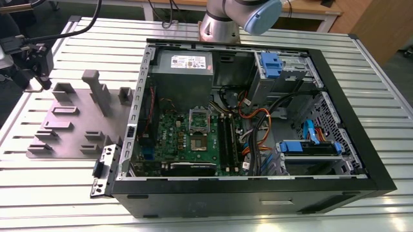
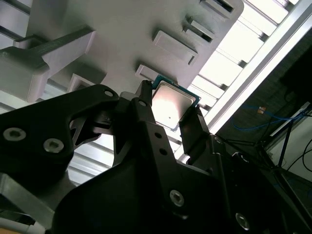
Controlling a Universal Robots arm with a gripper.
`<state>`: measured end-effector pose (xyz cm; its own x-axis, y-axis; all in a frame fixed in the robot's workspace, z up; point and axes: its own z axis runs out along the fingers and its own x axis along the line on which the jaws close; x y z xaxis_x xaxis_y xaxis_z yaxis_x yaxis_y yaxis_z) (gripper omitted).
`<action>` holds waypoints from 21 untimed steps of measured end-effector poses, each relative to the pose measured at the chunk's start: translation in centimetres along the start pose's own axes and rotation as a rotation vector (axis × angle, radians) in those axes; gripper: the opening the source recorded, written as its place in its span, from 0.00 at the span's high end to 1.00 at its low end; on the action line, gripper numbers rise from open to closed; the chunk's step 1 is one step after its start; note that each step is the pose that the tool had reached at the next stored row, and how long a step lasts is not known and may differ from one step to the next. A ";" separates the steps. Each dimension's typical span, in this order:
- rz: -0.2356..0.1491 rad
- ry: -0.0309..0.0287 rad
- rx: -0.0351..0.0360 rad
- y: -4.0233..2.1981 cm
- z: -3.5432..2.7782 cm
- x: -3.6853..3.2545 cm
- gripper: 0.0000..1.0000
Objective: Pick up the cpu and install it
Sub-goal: 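Pick up the cpu and move it towards the insertion slot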
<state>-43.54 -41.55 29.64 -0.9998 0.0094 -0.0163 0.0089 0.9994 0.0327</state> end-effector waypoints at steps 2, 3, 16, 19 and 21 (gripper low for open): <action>0.000 -0.0001 -0.0001 0.00 -0.07 0.00 0.53; 0.000 -0.0001 -0.0001 0.00 -0.11 0.00 0.53; 0.000 -0.0001 -0.0001 0.03 -0.76 -0.01 0.53; 0.000 -0.0001 0.0000 0.03 -0.94 -0.02 0.53; 0.000 -0.0004 -0.0003 0.03 -1.01 -0.02 0.53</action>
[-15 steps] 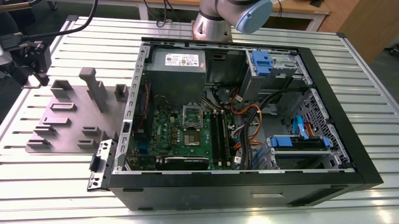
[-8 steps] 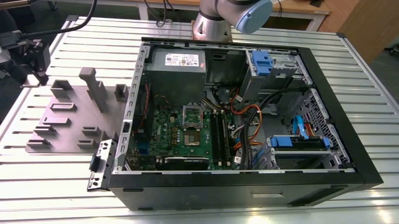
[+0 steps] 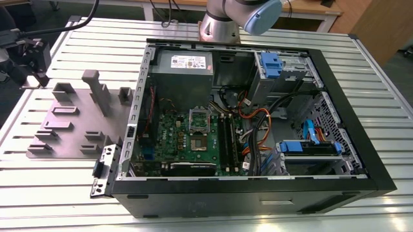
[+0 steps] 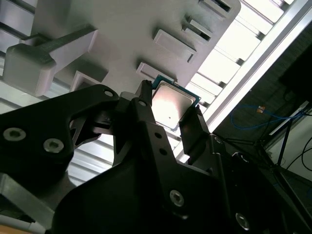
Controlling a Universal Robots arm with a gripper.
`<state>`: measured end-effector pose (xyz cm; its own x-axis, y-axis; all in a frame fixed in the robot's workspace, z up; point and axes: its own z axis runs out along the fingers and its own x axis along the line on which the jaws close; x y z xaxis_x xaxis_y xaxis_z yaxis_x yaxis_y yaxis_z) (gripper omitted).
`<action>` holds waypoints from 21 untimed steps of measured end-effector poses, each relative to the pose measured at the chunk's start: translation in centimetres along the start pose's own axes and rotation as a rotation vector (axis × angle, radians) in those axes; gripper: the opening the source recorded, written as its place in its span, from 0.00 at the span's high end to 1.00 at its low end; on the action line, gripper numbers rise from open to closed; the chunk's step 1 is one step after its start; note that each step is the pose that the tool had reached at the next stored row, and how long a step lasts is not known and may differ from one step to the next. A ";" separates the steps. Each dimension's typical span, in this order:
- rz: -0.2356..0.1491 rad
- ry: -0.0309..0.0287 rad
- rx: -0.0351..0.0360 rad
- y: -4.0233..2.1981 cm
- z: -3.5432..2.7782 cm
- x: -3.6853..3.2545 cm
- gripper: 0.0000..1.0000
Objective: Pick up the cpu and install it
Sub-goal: 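Pick up the cpu and move it towards the insertion slot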
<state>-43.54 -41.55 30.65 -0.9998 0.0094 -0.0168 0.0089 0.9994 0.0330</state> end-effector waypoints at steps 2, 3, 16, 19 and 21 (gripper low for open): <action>0.000 0.0002 0.0002 0.00 -0.05 0.00 0.53; 0.000 0.0004 0.0002 0.00 -0.07 0.00 0.53; 0.000 0.0003 0.0002 0.01 -0.18 -0.17 0.53; 0.000 0.0004 0.0003 0.01 -0.22 -0.17 0.53; 0.000 0.0005 0.0004 0.01 -0.32 -0.18 0.53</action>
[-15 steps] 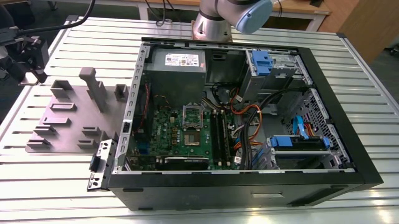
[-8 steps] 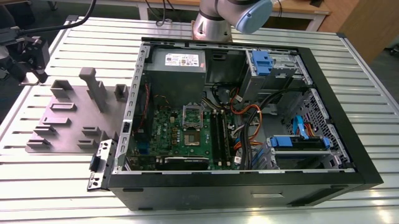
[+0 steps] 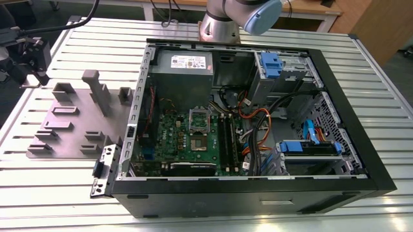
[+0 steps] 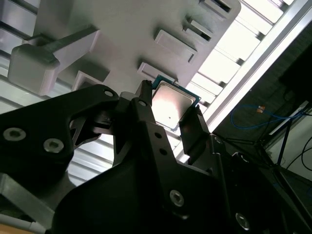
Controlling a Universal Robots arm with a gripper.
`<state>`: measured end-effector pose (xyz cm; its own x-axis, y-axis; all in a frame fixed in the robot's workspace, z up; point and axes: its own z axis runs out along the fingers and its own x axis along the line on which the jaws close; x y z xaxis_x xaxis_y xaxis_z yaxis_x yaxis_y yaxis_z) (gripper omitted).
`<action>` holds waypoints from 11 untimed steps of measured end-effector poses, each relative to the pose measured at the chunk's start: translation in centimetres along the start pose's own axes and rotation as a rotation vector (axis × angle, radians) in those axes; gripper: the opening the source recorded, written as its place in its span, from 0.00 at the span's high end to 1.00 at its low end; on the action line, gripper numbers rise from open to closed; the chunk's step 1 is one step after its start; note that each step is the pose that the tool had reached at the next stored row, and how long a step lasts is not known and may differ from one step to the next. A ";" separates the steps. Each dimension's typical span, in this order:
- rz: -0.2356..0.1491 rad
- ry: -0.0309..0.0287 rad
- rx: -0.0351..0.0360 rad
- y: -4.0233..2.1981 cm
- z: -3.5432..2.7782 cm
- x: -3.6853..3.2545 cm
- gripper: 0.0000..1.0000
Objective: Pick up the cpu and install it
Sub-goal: 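Pick up the cpu and move it towards the insertion slot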
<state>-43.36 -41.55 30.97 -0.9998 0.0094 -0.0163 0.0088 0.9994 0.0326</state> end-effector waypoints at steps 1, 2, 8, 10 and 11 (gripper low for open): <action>0.000 -0.0001 -0.0001 0.00 -0.06 0.00 0.53; 0.000 -0.0002 -0.0001 0.01 -0.14 0.00 0.53; 0.000 -0.0003 -0.0002 0.02 -0.62 -0.01 0.53; 0.000 -0.0005 -0.0003 0.02 -0.61 -0.01 0.53; 0.000 -0.0001 -0.0001 0.02 -0.64 -0.01 0.53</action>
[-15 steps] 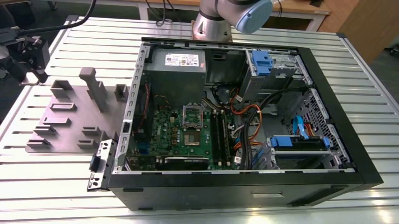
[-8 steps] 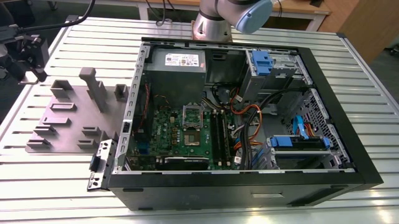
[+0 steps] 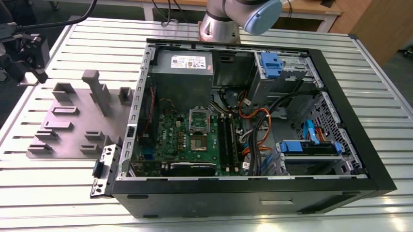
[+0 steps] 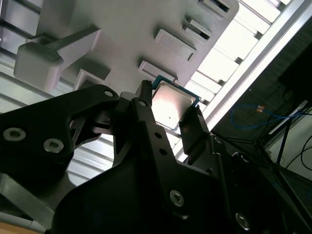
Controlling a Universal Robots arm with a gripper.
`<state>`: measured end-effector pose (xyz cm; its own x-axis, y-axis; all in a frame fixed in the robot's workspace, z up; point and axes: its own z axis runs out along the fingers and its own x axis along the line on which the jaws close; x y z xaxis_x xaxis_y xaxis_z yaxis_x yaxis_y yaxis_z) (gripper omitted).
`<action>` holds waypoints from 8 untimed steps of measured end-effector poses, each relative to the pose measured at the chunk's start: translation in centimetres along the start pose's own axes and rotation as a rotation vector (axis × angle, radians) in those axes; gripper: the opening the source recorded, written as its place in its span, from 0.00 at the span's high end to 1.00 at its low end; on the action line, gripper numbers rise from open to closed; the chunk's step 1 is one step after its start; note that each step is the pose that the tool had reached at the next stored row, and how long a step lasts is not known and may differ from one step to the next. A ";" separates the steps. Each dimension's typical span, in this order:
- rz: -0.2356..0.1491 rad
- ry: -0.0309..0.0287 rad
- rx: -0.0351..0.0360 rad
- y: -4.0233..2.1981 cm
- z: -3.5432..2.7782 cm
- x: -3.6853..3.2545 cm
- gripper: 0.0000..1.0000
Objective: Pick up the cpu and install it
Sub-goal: 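Pick up the cpu and move it towards the insertion slot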
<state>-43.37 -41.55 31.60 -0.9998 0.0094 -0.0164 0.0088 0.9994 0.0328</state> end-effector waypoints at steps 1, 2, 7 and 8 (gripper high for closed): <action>0.000 -0.0001 0.0000 0.00 0.00 0.00 0.53; 0.000 -0.0001 0.0000 0.00 0.00 0.00 0.53; 0.000 0.0000 0.0000 0.00 0.00 -0.14 0.53; 0.000 0.0000 0.0000 0.00 0.00 -0.14 0.53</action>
<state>-43.22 -41.55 31.61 -0.9998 0.0094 -0.0164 0.0089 0.9994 0.0328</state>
